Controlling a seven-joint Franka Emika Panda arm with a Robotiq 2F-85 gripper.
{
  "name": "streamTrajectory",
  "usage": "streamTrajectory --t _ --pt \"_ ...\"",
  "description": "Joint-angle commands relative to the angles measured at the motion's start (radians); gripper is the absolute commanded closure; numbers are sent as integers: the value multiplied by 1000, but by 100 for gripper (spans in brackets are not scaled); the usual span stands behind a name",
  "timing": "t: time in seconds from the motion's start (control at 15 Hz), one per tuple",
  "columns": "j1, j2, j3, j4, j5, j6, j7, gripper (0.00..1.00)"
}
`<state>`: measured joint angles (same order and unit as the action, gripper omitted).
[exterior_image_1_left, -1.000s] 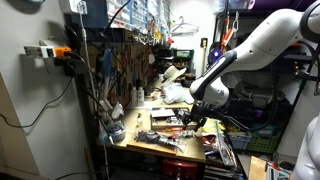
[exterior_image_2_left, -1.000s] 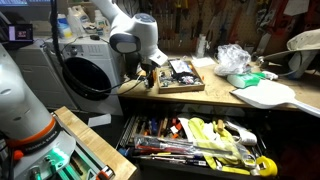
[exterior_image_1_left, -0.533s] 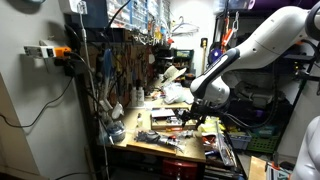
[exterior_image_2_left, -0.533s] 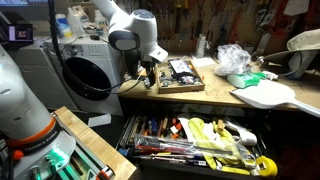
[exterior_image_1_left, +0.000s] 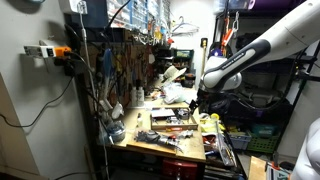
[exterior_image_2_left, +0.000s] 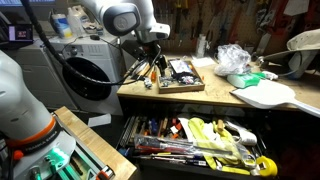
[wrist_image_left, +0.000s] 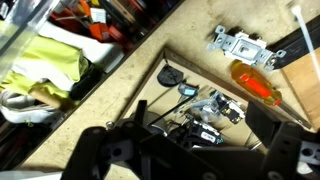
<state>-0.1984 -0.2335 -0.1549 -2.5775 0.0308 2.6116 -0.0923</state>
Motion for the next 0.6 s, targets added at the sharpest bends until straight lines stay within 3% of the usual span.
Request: streamTrajectory --t 0.0,0.33,0.4,0.47,0.53 --pt "-26 -159 1 -9 -107 -181 7 0" --pt "-1 -295 2 77 -91 -535 -21 0" --pt "1 -312 5 94 -87 -575 -9 0" --pt "3 -266 -5 85 -82 -501 -12 0" --pt "5 -287 -4 97 -82 -539 -12 0"
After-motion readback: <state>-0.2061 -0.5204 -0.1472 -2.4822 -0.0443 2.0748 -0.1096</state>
